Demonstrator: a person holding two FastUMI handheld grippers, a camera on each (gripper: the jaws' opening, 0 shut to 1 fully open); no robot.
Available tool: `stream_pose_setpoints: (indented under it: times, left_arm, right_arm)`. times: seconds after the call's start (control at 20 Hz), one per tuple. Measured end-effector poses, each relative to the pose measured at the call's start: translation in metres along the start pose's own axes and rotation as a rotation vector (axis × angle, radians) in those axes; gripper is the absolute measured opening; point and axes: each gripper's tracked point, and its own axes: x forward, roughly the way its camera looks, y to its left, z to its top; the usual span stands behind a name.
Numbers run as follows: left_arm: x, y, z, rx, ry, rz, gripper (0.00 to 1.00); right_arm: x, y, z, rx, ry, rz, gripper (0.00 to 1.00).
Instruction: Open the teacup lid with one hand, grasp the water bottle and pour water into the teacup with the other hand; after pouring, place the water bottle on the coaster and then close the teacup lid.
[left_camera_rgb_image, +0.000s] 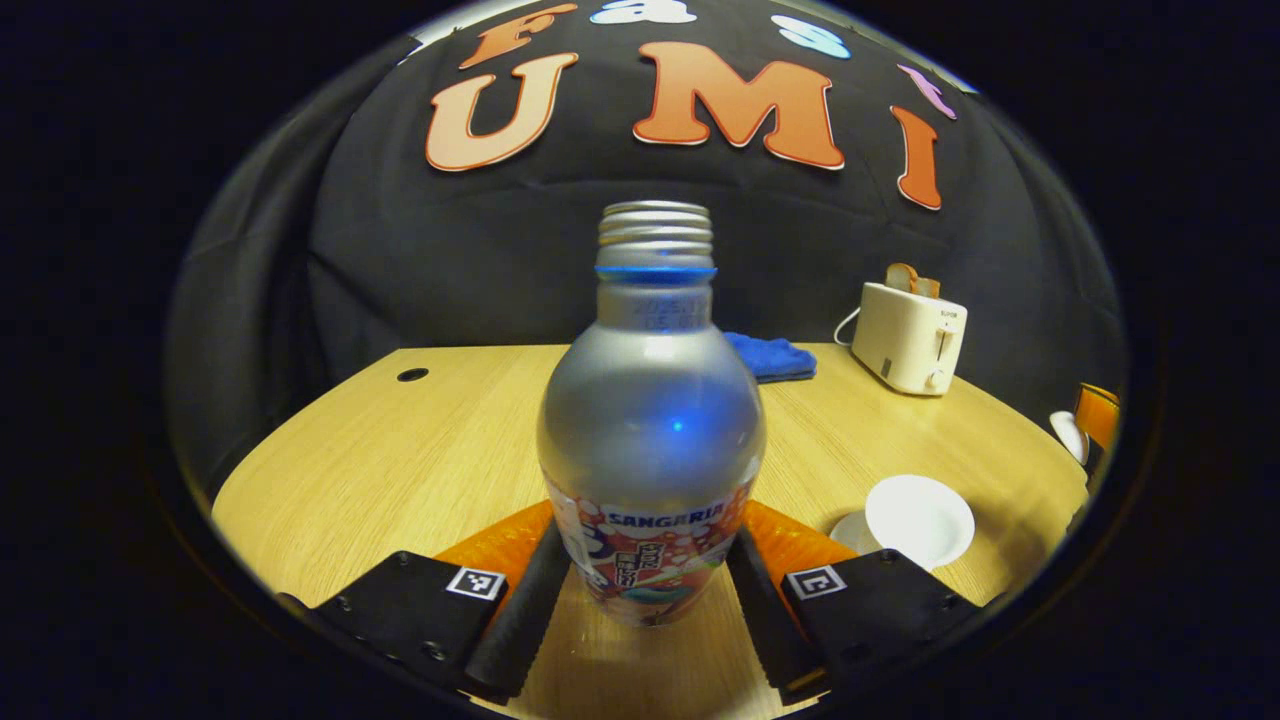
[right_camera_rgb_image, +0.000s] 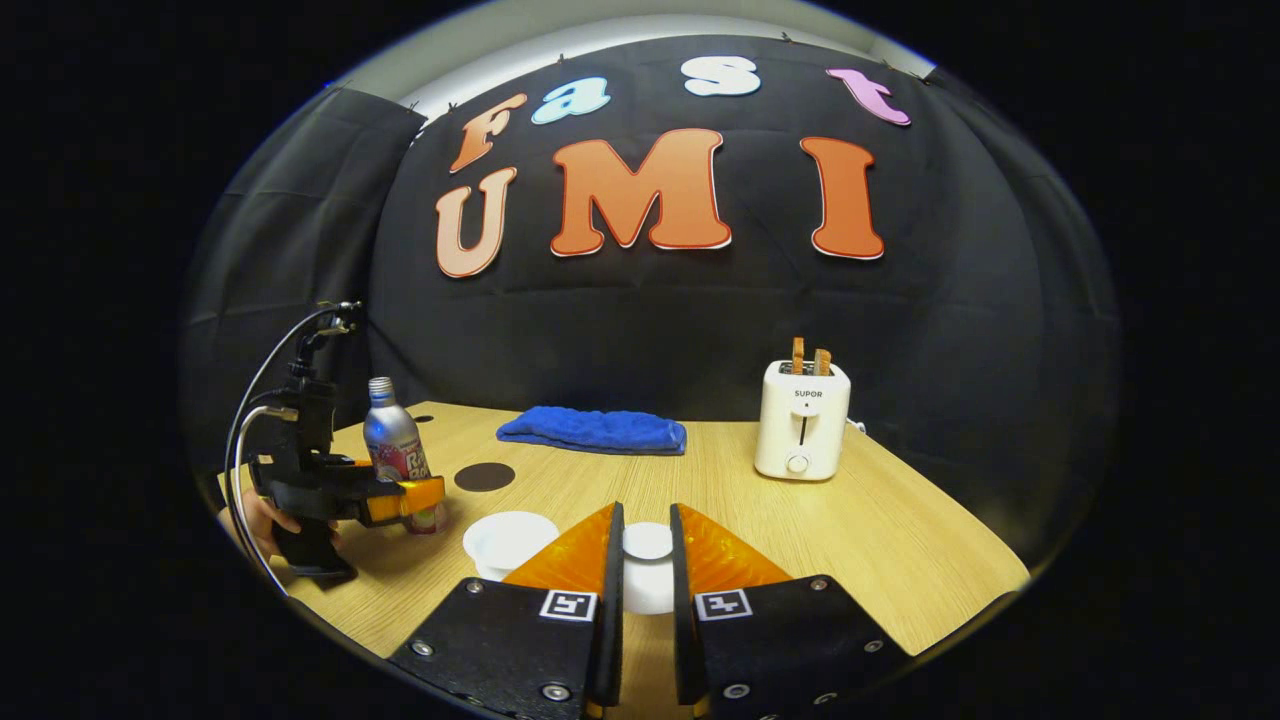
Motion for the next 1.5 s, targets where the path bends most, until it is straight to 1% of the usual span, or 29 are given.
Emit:
stream_pose_setpoints:
  times: [0.05, 0.1, 0.15, 0.25, 0.3, 0.35, 0.4, 0.45, 0.5, 0.55, 0.6, 0.65, 0.7, 0.8, 0.85, 0.9, 0.95, 1.05, 1.1, 1.2, 1.25, 1.3, 1.35, 1.4, 1.5]
  left_arm:
    - [-0.001, 0.001, 0.0, 0.0, -0.003, -0.001, 0.87]
    - [-0.003, 0.002, 0.0, 0.01, -0.003, 0.002, 0.82]
    - [-0.007, 0.003, 0.0, 0.028, -0.001, 0.004, 0.81]
    - [-0.013, 0.006, 0.006, 0.084, -0.01, 0.01, 0.82]
    - [-0.015, 0.01, 0.01, 0.12, -0.015, 0.021, 0.85]
    - [-0.017, 0.014, 0.012, 0.162, -0.013, 0.033, 0.85]
    - [-0.018, 0.017, 0.015, 0.21, -0.017, 0.047, 0.82]
    - [-0.021, 0.022, 0.02, 0.264, -0.024, 0.063, 0.82]
    - [-0.023, 0.026, 0.024, 0.322, -0.031, 0.079, 0.85]
    - [-0.024, 0.028, 0.027, 0.383, -0.039, 0.098, 0.82]
    - [-0.024, 0.03, 0.031, 0.444, -0.045, 0.117, 0.85]
    - [-0.024, 0.031, 0.035, 0.503, -0.049, 0.131, 0.82]
    - [-0.024, 0.032, 0.037, 0.559, -0.052, 0.143, 0.85]
    - [-0.025, 0.027, 0.043, 0.665, -0.066, 0.161, 0.85]
    - [-0.025, 0.022, 0.043, 0.715, -0.069, 0.161, 0.85]
    - [-0.022, 0.018, 0.043, 0.754, -0.068, 0.159, 0.81]
    - [-0.025, 0.014, 0.044, 0.804, -0.07, 0.155, 0.8]
    - [-0.026, 0.008, 0.044, 0.901, -0.068, 0.151, 0.8]
    - [-0.025, 0.005, 0.046, 0.952, -0.07, 0.152, 0.84]
    - [-0.017, 0.002, 0.05, 1.047, -0.068, 0.158, 0.84]
    - [-0.018, -0.001, 0.048, 1.095, -0.068, 0.158, 0.8]
    - [-0.017, -0.004, 0.05, 1.149, -0.067, 0.165, 0.84]
    - [-0.016, -0.004, 0.052, 1.204, -0.068, 0.178, 0.84]
    - [-0.017, -0.005, 0.052, 1.252, -0.075, 0.184, 0.88]
    - [-0.022, -0.011, 0.051, 1.317, -0.076, 0.17, 0.8]
  right_arm:
    - [0.0, -0.002, 0.0, -0.001, 0.001, -0.004, 0.22]
    - [-0.001, -0.004, -0.001, 0.0, 0.002, -0.006, 0.22]
    - [-0.001, -0.006, 0.0, 0.003, 0.003, -0.01, 0.22]
    - [-0.002, -0.009, 0.001, 0.007, -0.002, -0.016, 0.22]
    - [-0.003, -0.01, 0.003, 0.009, -0.006, -0.016, 0.22]
    - [-0.004, -0.012, 0.003, 0.013, -0.009, -0.02, 0.22]
    - [-0.004, -0.012, 0.003, 0.015, -0.012, -0.019, 0.22]
    - [-0.005, -0.014, 0.005, 0.016, -0.015, -0.021, 0.22]
    - [-0.005, -0.015, 0.004, 0.019, -0.016, -0.024, 0.22]
    - [-0.006, -0.016, 0.004, 0.02, -0.018, -0.024, 0.22]
    - [-0.008, -0.017, 0.003, 0.023, -0.021, -0.029, 0.22]
    - [-0.008, -0.018, 0.003, 0.025, -0.02, -0.028, 0.22]
    - [-0.008, -0.02, 0.004, 0.027, -0.023, -0.032, 0.22]
    - [-0.009, -0.021, 0.002, 0.027, -0.02, -0.032, 0.22]
    - [-0.009, -0.024, 0.003, 0.024, -0.022, -0.036, 0.22]
    - [-0.01, -0.024, 0.002, 0.021, -0.022, -0.037, 0.22]
    - [-0.011, -0.025, 0.002, 0.019, -0.023, -0.038, 0.22]
    - [-0.011, -0.027, 0.002, 0.015, -0.024, -0.039, 0.22]
    - [-0.011, -0.028, 0.002, 0.013, -0.024, -0.037, 0.22]
    - [-0.012, -0.03, 0.001, 0.012, -0.024, -0.04, 0.22]
    - [-0.013, -0.03, 0.0, 0.012, -0.023, -0.037, 0.22]
    - [-0.013, -0.032, 0.0, 0.01, -0.02, -0.044, 0.22]
    - [-0.013, -0.034, -0.001, 0.006, -0.017, -0.048, 0.22]
    - [-0.014, -0.035, -0.001, 0.007, -0.018, -0.051, 0.22]
    - [-0.017, -0.037, 0.002, 0.012, -0.026, -0.047, 0.22]
